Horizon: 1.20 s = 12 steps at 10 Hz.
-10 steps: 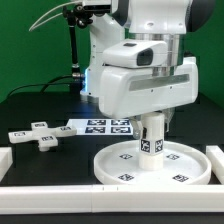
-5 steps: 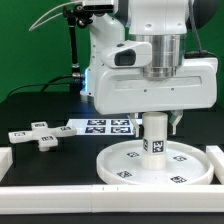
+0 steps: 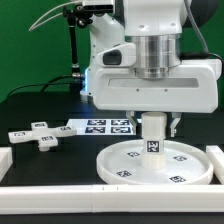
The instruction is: Assemble round table
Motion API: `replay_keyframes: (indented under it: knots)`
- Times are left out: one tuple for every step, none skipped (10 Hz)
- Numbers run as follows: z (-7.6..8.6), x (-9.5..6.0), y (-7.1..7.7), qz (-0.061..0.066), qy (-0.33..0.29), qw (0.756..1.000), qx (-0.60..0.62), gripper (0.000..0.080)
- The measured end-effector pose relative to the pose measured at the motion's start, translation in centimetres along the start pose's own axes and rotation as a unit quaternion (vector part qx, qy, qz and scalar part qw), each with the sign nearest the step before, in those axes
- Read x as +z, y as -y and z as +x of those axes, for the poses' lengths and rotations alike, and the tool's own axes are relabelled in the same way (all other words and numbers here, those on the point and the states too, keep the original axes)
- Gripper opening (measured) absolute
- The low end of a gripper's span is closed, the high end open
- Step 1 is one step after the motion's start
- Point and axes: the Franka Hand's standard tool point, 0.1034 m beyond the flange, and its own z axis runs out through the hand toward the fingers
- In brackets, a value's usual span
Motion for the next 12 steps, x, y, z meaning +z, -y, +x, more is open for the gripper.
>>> replay_keyframes:
  knots:
    - [-0.01,0.01,-0.01,0.006,0.003,0.999,0.054,0.0409]
    - [-0.03,0.03,0.03,0.008,0.005,0.996,0.093,0.0409]
    - [-0.08,0.04,0.12,0.007,0.005,0.991,0.132,0.0409]
    - [-0.12,0.05,0.19,0.006,0.004,0.987,0.161,0.0409]
    - [-0.11,0.06,0.16,0.007,0.005,0.981,0.193,0.0409]
    - [-0.11,0.07,0.16,0.008,0.005,0.979,0.205,0.0409]
    - [-0.11,0.07,0.17,0.009,0.007,0.971,0.24,0.0409]
    - [-0.11,0.08,0.15,0.011,0.009,0.961,0.275,0.0409]
    - [-0.12,0.08,0.17,0.012,0.01,0.953,0.302,0.0409]
    - [-0.15,0.05,0.21,0.014,0.011,0.939,0.343,0.0409]
    - [-0.19,0.02,0.2,0.016,0.01,0.922,0.388,0.0409]
    - [-0.15,0.08,0.16,0.027,0.015,0.896,0.443,0.0409]
